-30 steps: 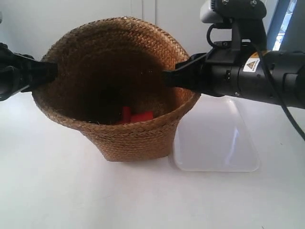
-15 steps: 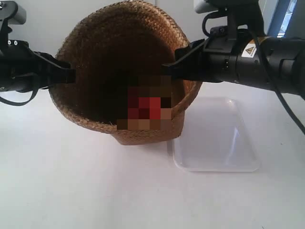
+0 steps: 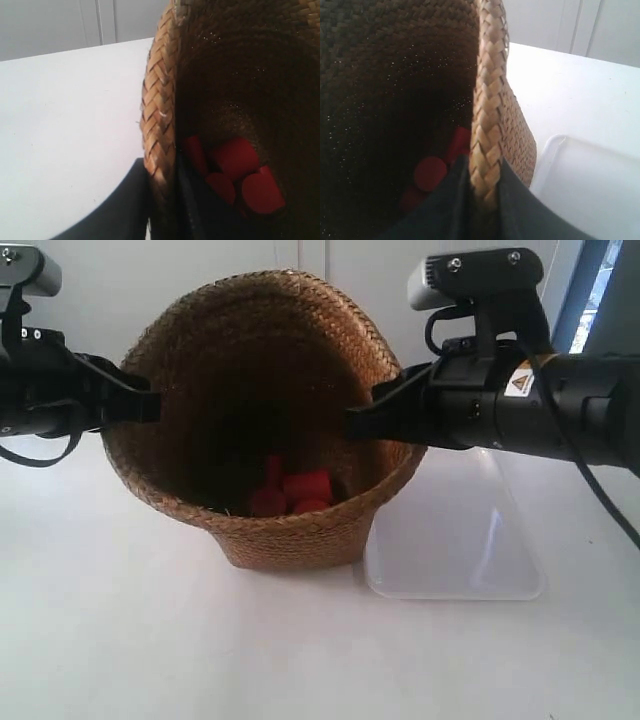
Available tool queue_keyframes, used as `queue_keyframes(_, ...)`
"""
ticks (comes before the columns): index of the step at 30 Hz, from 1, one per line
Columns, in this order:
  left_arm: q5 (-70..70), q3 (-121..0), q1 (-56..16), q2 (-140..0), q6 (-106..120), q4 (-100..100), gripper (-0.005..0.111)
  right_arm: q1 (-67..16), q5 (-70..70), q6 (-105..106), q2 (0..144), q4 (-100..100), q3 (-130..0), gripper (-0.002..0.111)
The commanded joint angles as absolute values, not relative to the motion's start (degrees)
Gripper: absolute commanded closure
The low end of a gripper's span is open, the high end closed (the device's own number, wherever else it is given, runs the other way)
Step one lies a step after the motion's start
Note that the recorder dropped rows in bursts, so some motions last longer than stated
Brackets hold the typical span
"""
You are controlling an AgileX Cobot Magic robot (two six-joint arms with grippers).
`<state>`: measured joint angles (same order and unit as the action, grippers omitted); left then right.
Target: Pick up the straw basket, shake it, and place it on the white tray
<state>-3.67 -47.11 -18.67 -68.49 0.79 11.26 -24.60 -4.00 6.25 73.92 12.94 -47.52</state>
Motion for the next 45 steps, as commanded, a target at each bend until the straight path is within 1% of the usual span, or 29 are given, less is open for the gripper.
queue_keyframes(1, -10.3, -47.6, -19.1, -66.0, 5.2, 9.5, 0.107, -23.8, -3.9, 7.7, 73.3, 10.2, -49.5, 0.108)
queue_keyframes(4, -10.3, -49.2, -19.1, -65.3, 6.1, 9.5, 0.107, -23.8, -4.7, 7.8, 73.3, 10.0, -51.8, 0.108)
queue_keyframes(8, -8.2, -49.7, -19.1, -65.3, 6.4, 8.4, 0.107, -23.9, -4.0, 8.6, 73.8, 9.7, -51.2, 0.108)
queue_keyframes(15, -9.9, -49.6, -19.4, -65.2, 8.0, 5.0, 0.107, -23.9, 6.1, 10.3, 73.6, 9.4, -45.4, 0.108)
queue_keyframes(20, -16.4, -44.7, -22.1, -65.1, 9.1, 4.6, 0.107, -25.0, 10.3, 10.4, 73.4, 9.4, -42.7, 0.108)
queue_keyframes(23, -19.9, -42.4, -22.6, -65.1, 8.9, 6.4, 0.107, -25.1, 9.8, 10.3, 73.4, 9.4, -42.6, 0.108)
queue_keyframes(37, -19.3, -42.0, -22.5, -65.2, 9.3, 6.4, 0.107, -25.1, 7.3, 10.3, 73.1, 9.3, -43.1, 0.108)
queue_keyframes(40, -19.3, -45.0, -23.9, -60.4, 8.8, 5.0, 0.107, -25.9, 1.6, 10.3, 67.7, 9.3, -47.6, 0.108)
queue_keyframes(42, -16.4, -46.0, -26.0, -57.0, 9.8, 4.3, 0.107, -27.5, 1.3, 10.5, 63.4, 9.0, -48.6, 0.108)
queue_keyframes(43, -13.5, -45.3, -25.7, -57.6, 12.1, 5.9, 0.107, -27.4, 5.1, 11.3, 64.0, 9.0, -46.6, 0.108)
queue_keyframes(45, -10.8, -42.5, -23.4, -60.9, 14.8, 11.0, 0.107, -26.2, 5.7, 11.5, 67.9, 10.3, -43.8, 0.108)
